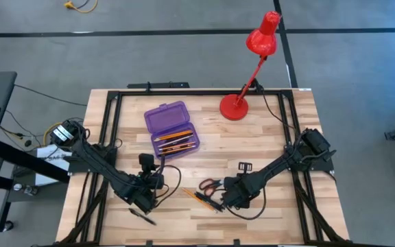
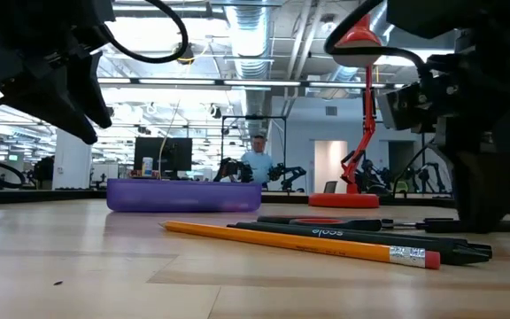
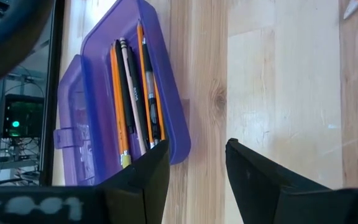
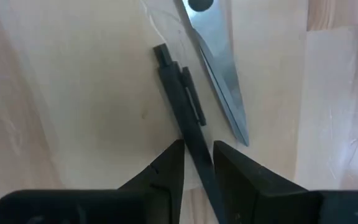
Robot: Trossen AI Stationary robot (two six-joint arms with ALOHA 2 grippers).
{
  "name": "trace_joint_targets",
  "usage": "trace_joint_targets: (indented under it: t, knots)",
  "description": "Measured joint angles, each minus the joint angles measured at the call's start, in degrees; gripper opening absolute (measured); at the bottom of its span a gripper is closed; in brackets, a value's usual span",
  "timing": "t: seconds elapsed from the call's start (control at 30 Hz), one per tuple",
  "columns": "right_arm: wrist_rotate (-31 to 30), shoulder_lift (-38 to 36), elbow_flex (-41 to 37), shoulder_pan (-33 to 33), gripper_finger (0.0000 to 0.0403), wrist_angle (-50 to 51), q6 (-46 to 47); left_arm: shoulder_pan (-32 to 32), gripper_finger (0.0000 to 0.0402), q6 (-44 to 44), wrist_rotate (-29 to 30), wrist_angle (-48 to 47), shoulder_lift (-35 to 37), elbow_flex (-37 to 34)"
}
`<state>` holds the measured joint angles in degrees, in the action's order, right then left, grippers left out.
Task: Pick & place school supplies into a supply box
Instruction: Put the black pen into the purple supply box
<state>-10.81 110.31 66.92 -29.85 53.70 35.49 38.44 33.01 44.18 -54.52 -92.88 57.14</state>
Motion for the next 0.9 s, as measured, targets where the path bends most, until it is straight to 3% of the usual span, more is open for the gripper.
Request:
trace_joint_targets:
  t: [0.27,0.43,0.6,0.9]
  knots:
    - [0.34,-0.01,-1.40,0.03,0.0082,-1.10,-4.06,0.02,0.0146,0.00,-0.15,0.00,0.00,0.00]
    - [4.27,-0.01,-1.49,1.52,0.0077,-2.28,-8.56,0.02,0.0146,0.64,-0.13,0.00,0.00,0.00]
    - [7.00,-0.04,-1.69,2.52,0.0056,-4.48,-10.74,0.02,0.0146,1.04,-0.20,-0.01,0.00,0.00]
    - [4.73,-0.08,-1.66,0.73,0.0009,-6.00,-8.19,0.01,0.0146,0.97,0.14,-0.04,0.00,0.00]
